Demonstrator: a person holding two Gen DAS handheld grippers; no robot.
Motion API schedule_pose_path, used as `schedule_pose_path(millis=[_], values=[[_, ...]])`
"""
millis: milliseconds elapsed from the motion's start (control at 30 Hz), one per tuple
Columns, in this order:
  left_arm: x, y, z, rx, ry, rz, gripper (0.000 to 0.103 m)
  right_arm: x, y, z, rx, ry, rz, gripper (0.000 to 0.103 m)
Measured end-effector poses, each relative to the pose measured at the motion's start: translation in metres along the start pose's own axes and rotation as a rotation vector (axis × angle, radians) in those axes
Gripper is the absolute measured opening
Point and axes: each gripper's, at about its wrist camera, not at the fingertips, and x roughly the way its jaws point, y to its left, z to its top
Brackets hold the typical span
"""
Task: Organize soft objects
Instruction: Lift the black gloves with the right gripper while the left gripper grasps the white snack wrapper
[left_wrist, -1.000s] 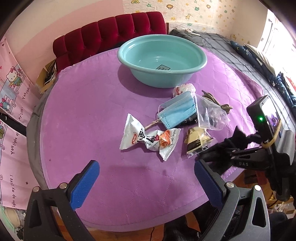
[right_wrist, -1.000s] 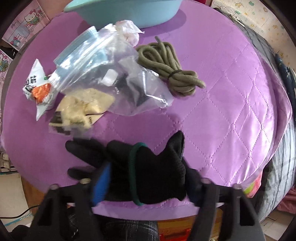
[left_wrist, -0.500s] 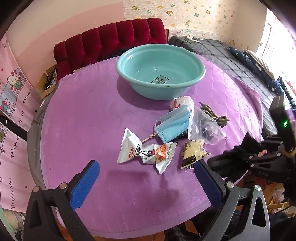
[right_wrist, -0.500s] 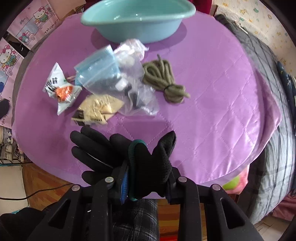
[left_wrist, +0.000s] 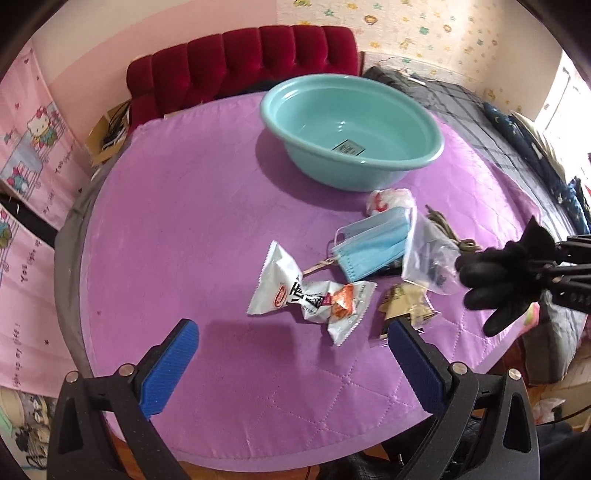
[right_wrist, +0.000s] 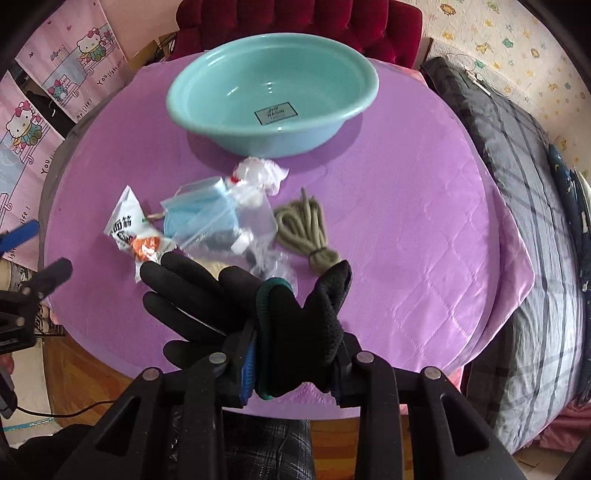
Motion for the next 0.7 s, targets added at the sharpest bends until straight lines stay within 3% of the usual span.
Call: schedule_pose_path(millis=[400,600,700], values=[[0.046,0.006,0.014,-0.074,0.041,-0.017,0.102,0.006,-0.008,0.026,-0.046,-0.004,0.01,0.033],[0.077,0.015,0.023,-0.12,0.089,0.015,0.086,0.01,-0.012,0.035,-0.073,0.001,0.016,0.033],[0.087,0.018,0.027,-0.139,0.106,0.018,0.083,0.013,-0.015,0.04,-0.081,0.004,0.017,0.033]])
